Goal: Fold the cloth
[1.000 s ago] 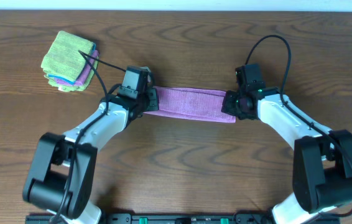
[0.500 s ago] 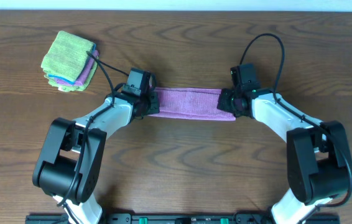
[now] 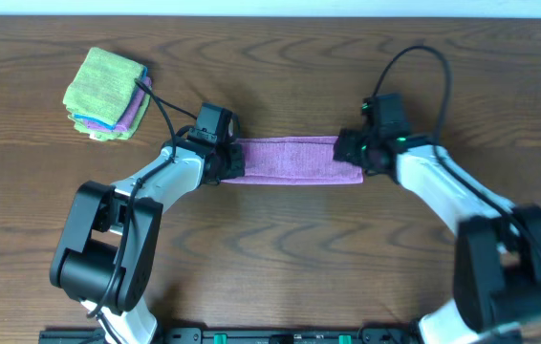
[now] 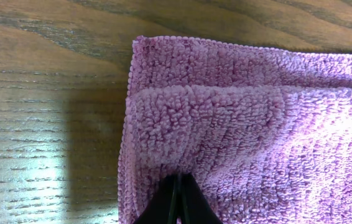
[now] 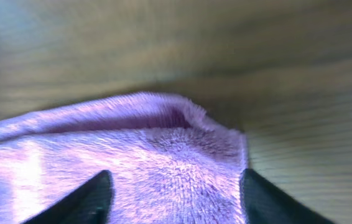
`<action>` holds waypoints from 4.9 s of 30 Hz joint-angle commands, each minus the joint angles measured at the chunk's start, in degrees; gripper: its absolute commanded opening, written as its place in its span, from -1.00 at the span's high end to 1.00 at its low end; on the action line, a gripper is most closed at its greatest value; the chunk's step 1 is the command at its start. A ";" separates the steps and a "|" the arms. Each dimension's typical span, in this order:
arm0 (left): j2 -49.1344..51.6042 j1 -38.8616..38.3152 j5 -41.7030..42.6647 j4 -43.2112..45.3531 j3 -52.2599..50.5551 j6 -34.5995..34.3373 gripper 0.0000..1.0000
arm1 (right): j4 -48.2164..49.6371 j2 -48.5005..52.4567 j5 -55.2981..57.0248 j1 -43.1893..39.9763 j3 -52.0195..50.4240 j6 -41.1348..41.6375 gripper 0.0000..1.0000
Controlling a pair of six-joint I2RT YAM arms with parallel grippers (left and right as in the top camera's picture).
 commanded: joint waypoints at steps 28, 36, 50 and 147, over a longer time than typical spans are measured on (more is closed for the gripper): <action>2.80 -0.04 -0.13 -1.49 -2.80 -1.36 0.88 | 4.07 18.27 -39.15 -13.27 -1.57 -19.34 -0.46; -6.97 3.72 3.41 -3.06 -2.14 -1.27 0.89 | 4.57 16.55 -39.12 -13.11 -1.22 -16.76 0.97; -51.06 10.56 3.04 -27.82 -1.95 0.22 0.89 | -22.82 -7.19 2.80 -15.37 7.56 -13.57 0.97; -1.07 -1.42 22.73 16.92 -6.58 -10.16 -0.91 | -11.10 20.79 -7.72 2.64 17.68 1.22 0.97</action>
